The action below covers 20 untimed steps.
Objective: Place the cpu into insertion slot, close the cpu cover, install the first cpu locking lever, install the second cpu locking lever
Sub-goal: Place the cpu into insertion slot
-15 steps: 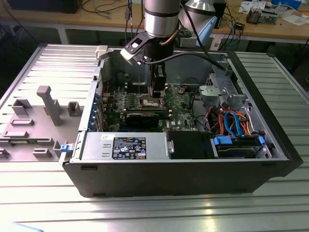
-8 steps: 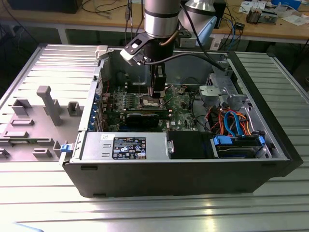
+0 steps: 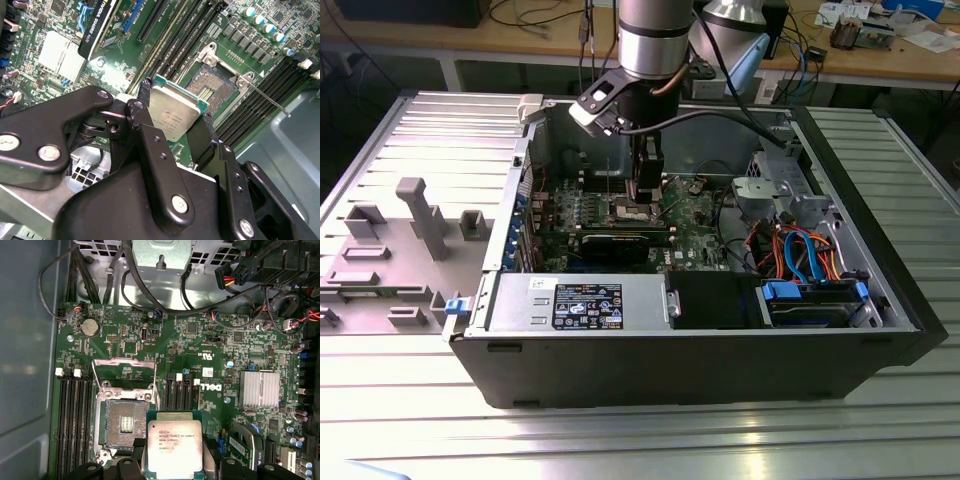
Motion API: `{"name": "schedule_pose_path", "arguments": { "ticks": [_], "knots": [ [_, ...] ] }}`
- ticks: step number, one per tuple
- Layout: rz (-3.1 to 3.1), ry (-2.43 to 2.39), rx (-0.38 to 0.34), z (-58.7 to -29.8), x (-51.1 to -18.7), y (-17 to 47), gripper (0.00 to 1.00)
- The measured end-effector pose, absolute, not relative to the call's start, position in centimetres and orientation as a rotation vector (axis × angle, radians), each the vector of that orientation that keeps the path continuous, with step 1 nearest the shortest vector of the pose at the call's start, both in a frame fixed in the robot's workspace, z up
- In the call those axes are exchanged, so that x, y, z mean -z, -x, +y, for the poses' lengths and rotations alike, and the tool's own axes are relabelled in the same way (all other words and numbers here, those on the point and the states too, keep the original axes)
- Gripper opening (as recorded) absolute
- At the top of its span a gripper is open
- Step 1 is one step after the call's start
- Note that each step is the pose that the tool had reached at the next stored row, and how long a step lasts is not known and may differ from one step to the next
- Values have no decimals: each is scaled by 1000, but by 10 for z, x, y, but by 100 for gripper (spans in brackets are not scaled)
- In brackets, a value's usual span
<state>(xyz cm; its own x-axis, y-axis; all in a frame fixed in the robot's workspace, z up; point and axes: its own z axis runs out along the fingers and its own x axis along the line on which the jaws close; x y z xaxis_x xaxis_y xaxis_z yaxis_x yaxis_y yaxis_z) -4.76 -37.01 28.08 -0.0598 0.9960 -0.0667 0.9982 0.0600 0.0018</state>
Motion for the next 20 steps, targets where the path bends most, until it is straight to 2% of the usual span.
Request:
{"name": "schedule_pose_path", "arguments": {
  "ticks": [20],
  "knots": [
    [2250, -2119, 69, -370, -277, 48, 54]
  ]
}}
